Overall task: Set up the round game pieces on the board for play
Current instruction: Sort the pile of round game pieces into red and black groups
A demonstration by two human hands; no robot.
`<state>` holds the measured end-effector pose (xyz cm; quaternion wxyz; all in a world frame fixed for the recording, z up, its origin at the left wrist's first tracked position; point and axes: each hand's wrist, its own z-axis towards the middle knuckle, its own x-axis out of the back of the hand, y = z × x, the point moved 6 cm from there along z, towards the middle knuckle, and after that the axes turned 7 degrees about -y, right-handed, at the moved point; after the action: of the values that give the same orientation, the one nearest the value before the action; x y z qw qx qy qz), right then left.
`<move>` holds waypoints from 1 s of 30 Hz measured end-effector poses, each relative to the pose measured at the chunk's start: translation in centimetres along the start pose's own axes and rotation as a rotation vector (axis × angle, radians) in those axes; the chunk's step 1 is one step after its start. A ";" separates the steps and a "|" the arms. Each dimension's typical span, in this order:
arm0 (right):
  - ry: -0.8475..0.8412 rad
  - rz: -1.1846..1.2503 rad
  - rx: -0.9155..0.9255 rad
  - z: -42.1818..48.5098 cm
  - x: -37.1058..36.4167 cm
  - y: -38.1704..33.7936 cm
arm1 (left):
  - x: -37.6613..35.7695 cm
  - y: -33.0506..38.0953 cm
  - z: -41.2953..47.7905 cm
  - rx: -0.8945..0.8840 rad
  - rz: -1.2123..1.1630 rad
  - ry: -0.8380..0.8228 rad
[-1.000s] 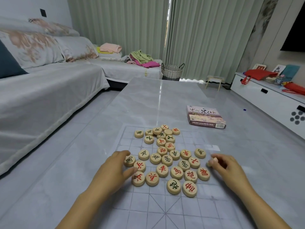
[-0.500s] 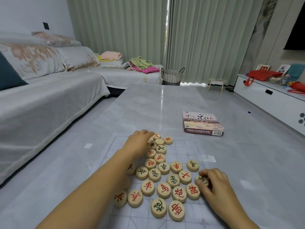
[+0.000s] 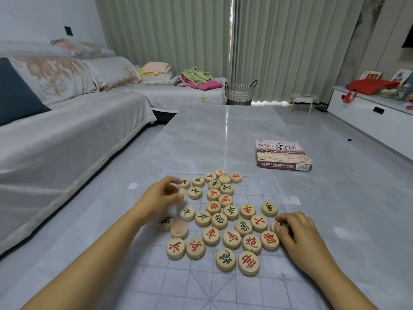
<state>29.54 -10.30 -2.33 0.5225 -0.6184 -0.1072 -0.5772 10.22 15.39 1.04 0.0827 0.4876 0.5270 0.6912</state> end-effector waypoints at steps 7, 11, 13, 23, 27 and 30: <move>-0.022 0.010 -0.018 -0.4 0.1 -0.6 | -0.1 -1.8 -0.4 0.132 0.420 -0.005; -0.035 0.011 -0.019 -0.4 0.1 -0.7 | -0.4 -1.3 0.2 0.120 0.363 0.049; -0.041 -0.002 -0.019 -0.3 0.1 -0.8 | -0.7 -0.3 1.0 0.088 0.423 0.104; -0.052 0.031 -0.009 -0.2 -0.2 -0.7 | -9.2 6.7 8.7 -0.192 0.871 -0.116; -0.053 0.073 -0.026 0.0 0.0 -0.5 | -9.9 6.9 11.0 -0.138 1.039 -0.248; -0.064 0.131 -0.044 0.0 0.0 -0.2 | -9.8 6.6 11.8 -0.094 1.017 -0.306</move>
<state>29.37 -10.22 -2.24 0.5417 -0.6534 -0.0705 -0.5241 26.84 14.03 0.24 -0.1650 0.7727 0.1742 0.5877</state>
